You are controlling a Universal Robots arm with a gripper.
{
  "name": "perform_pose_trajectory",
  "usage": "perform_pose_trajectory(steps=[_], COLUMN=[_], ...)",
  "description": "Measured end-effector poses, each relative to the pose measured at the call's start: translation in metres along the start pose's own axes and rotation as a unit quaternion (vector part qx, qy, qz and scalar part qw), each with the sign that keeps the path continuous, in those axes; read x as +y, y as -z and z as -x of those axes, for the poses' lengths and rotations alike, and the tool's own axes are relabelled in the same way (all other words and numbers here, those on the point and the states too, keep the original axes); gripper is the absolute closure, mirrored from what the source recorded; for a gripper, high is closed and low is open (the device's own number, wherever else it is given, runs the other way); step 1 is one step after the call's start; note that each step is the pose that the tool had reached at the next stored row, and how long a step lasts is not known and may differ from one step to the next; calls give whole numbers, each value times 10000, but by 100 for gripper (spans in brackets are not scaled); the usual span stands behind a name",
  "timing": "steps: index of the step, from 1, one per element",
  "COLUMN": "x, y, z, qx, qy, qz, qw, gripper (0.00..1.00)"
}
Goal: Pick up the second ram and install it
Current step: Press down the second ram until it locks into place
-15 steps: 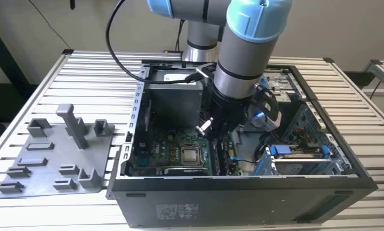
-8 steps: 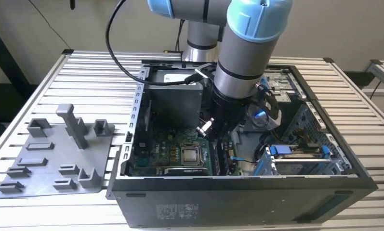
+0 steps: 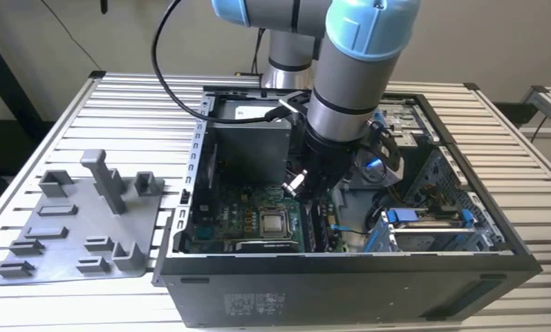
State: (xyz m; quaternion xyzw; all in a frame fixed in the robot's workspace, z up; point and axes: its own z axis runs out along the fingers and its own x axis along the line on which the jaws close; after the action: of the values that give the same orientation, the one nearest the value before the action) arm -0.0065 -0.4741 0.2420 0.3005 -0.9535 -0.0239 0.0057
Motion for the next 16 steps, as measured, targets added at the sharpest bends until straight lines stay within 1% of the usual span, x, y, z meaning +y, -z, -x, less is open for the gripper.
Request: perform_pose_trajectory(steps=[11,14,16], x=[0,0,0], y=[0,0,0], z=[0,0,0], qx=[2,11,18], qy=[21,219,372], qz=[0,1,2], qw=[10000,9998,9993], gripper=[89,89,89])
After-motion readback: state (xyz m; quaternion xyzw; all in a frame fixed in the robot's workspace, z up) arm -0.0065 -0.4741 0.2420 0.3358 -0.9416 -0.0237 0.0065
